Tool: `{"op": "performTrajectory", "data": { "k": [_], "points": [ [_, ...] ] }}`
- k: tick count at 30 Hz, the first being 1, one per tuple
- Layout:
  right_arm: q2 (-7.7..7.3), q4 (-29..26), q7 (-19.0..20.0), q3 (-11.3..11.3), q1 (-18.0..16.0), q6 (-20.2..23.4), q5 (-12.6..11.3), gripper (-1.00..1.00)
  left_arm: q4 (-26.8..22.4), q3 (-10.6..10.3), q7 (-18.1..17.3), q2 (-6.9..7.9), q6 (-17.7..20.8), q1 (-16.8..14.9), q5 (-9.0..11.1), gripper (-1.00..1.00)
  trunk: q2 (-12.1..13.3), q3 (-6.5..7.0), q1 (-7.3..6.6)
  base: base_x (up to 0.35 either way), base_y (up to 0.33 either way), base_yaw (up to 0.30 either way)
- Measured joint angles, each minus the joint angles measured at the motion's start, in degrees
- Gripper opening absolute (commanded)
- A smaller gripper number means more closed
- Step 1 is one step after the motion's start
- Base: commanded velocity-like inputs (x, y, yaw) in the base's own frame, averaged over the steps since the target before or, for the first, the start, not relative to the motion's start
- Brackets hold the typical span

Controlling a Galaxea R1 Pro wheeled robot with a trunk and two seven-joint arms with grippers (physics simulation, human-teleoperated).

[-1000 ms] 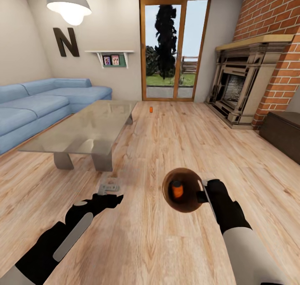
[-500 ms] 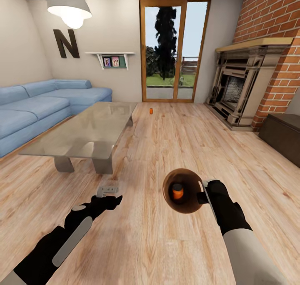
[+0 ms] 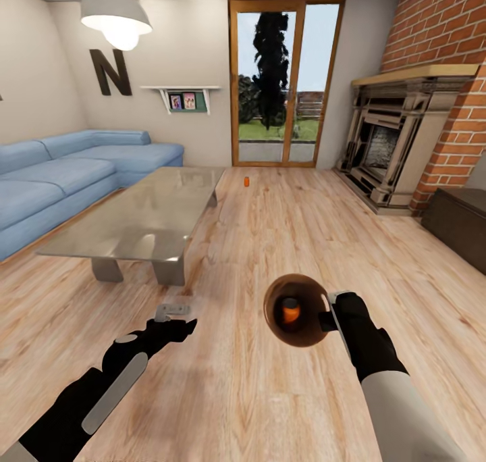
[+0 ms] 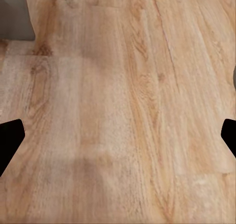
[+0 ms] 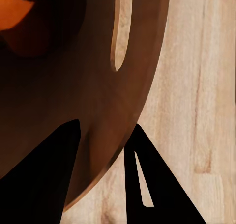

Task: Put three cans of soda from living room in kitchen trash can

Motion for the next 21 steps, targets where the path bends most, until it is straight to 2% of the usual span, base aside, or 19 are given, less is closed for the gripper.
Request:
{"op": "performTrajectory", "data": {
  "k": [4,8,21],
  "points": [
    [0.06,0.1,0.0,0.1,0.1,0.0,-0.8,-1.0,0.0,0.0,0.0,-0.16,0.0,0.0,0.0,1.0,1.6,0.48,-0.88,0.0,0.0,0.154],
    [0.16,0.3,-0.1,0.3,0.6,0.0,-0.2,-1.0,0.0,0.0,0.0,-0.35,0.0,0.0,0.0,1.0,3.2,0.95,-1.76,0.0,0.0,0.174],
    [0.23,0.3,-0.1,0.6,1.1,0.0,-0.5,-1.0,0.2,-0.1,0.0,-0.49,0.1,0.0,-0.1,1.0,8.4,2.48,-4.61,0.0,0.0,0.182]
  ]
}}
